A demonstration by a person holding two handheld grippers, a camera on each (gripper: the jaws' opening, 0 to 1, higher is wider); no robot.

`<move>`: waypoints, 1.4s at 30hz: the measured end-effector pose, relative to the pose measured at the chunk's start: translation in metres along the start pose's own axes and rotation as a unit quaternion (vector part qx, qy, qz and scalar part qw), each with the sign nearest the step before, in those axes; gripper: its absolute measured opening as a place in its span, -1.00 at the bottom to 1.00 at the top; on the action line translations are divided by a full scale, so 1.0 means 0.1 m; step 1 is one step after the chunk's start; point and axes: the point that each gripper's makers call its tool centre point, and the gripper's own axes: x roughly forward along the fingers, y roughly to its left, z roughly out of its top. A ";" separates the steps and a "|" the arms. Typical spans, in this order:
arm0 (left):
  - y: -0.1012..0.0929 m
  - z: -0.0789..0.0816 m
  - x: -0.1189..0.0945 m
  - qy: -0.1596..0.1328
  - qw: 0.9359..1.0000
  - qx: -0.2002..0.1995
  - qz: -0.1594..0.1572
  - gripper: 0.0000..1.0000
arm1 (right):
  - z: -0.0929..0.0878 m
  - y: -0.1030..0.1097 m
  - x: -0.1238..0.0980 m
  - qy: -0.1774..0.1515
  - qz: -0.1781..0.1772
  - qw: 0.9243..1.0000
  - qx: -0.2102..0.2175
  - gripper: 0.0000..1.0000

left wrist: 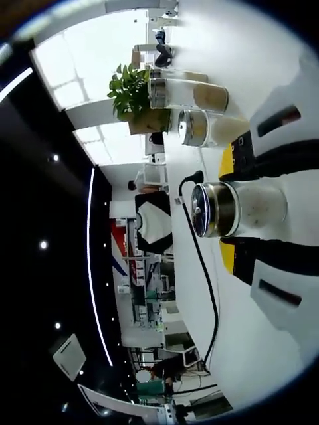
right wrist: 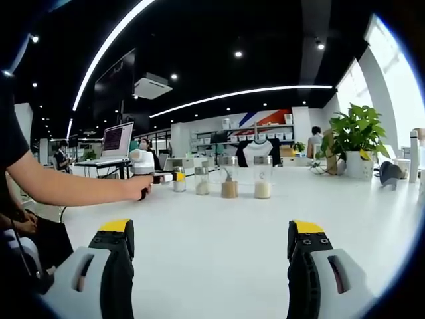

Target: Rotate the seasoning bottle until the label or dispensing opening points toward the visible target arrow and the bottle remains upright within the marked orientation range

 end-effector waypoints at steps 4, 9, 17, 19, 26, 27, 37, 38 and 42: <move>-0.01 0.00 0.01 0.003 1.000 -0.002 -0.006 -0.31 | 0.03 0.03 0.02 -0.002 0.005 1.000 0.000 0.97; -0.03 0.01 -0.03 0.012 1.000 -0.009 -0.021 -0.31 | 0.05 0.09 0.06 -0.002 0.013 1.000 -0.005 0.96; -0.07 0.14 -0.14 -0.006 0.999 -0.026 -0.048 -0.32 | 0.06 0.14 0.10 -0.004 0.023 1.000 -0.008 0.91; -0.13 0.23 -0.21 -0.014 0.998 -0.012 -0.068 -0.32 | 0.08 0.15 0.12 -0.009 0.026 1.000 -0.011 0.89; -0.38 0.39 -0.43 -0.034 0.991 -0.020 -0.130 -0.33 | 0.11 0.19 0.22 -0.011 0.037 0.999 -0.013 0.84; -0.44 0.40 -0.47 -0.032 0.989 -0.014 -0.143 -0.33 | 0.13 0.22 0.26 -0.013 0.043 0.999 -0.012 0.80; -1.08 0.57 -0.94 -0.027 0.970 -0.025 -0.241 -0.33 | 0.31 0.53 0.50 -0.044 0.111 0.993 -0.026 0.32; -1.10 0.57 -0.96 -0.027 0.969 -0.028 -0.244 -0.33 | 0.31 0.55 0.51 -0.044 0.116 0.992 -0.026 0.28; -1.28 0.63 -1.11 -0.031 0.962 -0.028 -0.270 -0.33 | 0.28 0.62 0.57 -0.037 0.134 0.990 -0.027 0.20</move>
